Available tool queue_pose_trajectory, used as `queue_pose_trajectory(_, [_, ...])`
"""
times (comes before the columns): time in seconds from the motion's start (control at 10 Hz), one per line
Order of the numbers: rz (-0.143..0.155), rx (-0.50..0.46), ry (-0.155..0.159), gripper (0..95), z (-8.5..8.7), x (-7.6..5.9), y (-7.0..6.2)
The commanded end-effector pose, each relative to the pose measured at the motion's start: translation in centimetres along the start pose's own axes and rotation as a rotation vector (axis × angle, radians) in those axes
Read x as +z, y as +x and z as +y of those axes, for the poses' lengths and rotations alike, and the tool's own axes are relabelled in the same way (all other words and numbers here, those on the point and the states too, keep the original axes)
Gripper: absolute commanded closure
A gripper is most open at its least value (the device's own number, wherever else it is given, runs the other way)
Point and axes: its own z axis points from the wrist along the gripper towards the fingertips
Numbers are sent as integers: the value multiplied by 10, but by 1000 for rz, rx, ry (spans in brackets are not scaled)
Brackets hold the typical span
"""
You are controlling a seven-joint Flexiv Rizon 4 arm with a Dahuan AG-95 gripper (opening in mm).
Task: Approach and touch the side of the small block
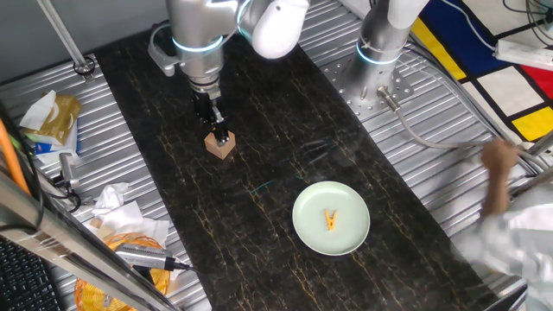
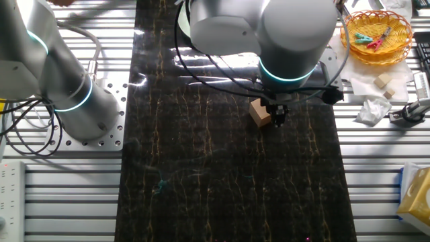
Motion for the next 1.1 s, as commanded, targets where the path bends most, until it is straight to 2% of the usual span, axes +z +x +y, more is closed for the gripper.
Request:
queue_pose_trajectory(0.1, [-2, 9, -11, 190, 0, 1, 0])
queue_pose_trajectory(0.6, [-20, 37, -28, 190, 4, 10, 1])
queue_pose_trajectory(0.7, [-21, 62, -44, 190, 6, 11, 1])
queue_pose_trajectory(1.0, [-20, 156, -139, 190, 10, 13, 1])
queue_pose_trajectory(1.1, [-19, 157, -145, 190, 10, 13, 1])
